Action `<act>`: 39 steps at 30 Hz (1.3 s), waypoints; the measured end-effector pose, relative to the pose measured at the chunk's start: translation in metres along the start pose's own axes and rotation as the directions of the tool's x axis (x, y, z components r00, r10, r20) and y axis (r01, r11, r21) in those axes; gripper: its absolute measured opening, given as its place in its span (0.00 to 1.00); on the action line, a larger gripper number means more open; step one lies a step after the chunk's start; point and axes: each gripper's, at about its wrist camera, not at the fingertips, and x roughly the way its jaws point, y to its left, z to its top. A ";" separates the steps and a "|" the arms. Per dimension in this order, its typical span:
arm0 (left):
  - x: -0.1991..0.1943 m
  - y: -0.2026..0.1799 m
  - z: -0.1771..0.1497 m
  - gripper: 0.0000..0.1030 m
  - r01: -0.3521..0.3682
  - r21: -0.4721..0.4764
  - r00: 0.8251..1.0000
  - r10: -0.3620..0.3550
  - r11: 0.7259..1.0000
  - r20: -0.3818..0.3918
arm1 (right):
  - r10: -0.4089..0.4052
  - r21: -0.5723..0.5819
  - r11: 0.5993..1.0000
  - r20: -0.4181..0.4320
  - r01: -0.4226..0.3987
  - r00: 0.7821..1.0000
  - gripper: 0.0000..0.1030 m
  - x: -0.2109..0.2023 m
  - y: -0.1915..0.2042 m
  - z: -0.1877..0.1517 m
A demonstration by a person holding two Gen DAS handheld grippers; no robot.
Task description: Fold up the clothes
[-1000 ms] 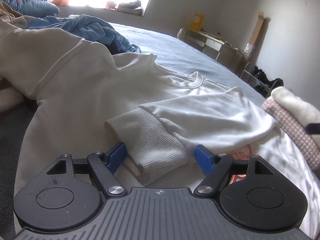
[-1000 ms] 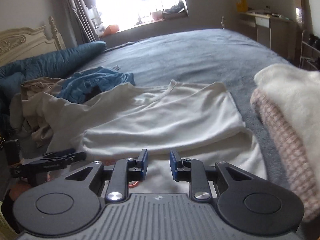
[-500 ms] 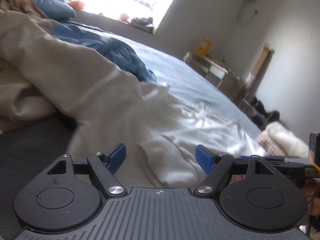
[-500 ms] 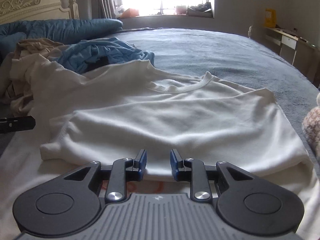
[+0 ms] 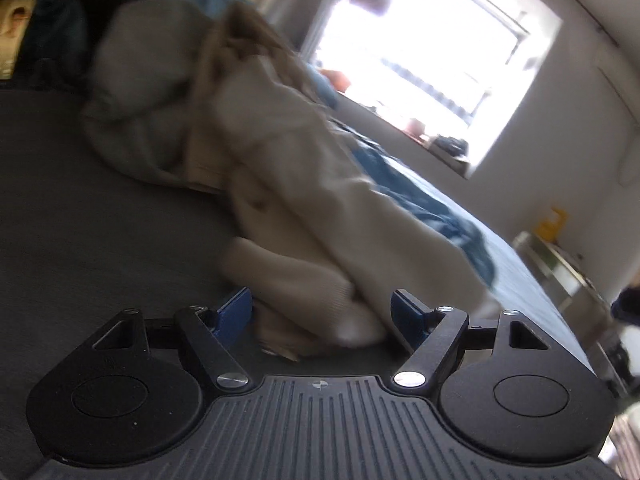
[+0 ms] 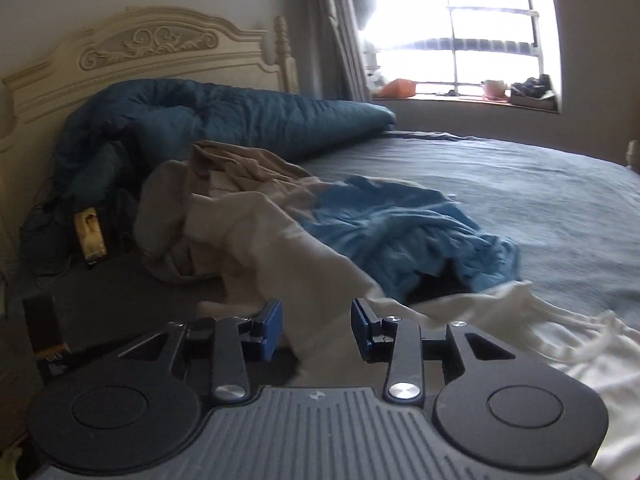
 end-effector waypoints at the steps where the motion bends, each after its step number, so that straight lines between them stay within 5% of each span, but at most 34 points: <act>1: -0.001 0.009 0.002 0.75 -0.021 -0.015 1.000 0.021 1.000 0.013 | 0.033 0.000 0.999 0.000 -0.033 0.999 0.41 0.012 0.012 0.009; 6: 0.001 0.053 0.010 0.75 -0.137 -0.098 0.990 0.140 0.986 0.018 | 0.159 0.033 0.987 -0.039 -0.158 0.986 0.48 0.087 0.068 0.047; 12: -0.004 0.086 0.021 0.75 -0.192 -0.188 0.978 0.203 0.963 0.041 | 0.185 0.056 0.982 -0.088 -0.181 0.979 0.51 0.181 0.116 0.078; 20: 0.001 0.098 0.027 0.75 -0.195 -0.199 0.978 0.205 0.960 0.033 | 0.131 0.139 0.984 -0.153 -0.110 0.980 0.56 0.267 0.145 0.096; 31: 0.007 0.106 0.029 0.75 -0.196 -0.217 0.977 0.209 0.956 0.037 | -0.051 0.145 0.985 -0.249 0.090 0.967 0.61 0.326 0.175 0.098; 33: 0.007 0.106 0.029 0.75 -0.198 -0.210 0.977 0.210 0.957 0.036 | -0.096 0.150 0.979 -0.242 0.135 0.966 0.59 0.327 0.174 0.094; 36: 0.007 0.106 0.029 0.75 -0.197 -0.206 0.977 0.209 0.959 0.037 | -0.106 0.184 0.971 -0.230 0.150 0.967 0.34 0.326 0.166 0.090; 38: 0.006 0.106 0.029 0.75 -0.193 -0.208 0.978 0.206 0.959 0.039 | -0.098 0.185 0.973 -0.223 0.140 0.970 0.07 0.321 0.158 0.090; 39: 0.005 0.107 0.029 0.75 -0.191 -0.210 0.978 0.203 0.959 0.040 | -0.088 0.183 0.975 -0.219 0.130 0.972 0.07 0.317 0.155 0.090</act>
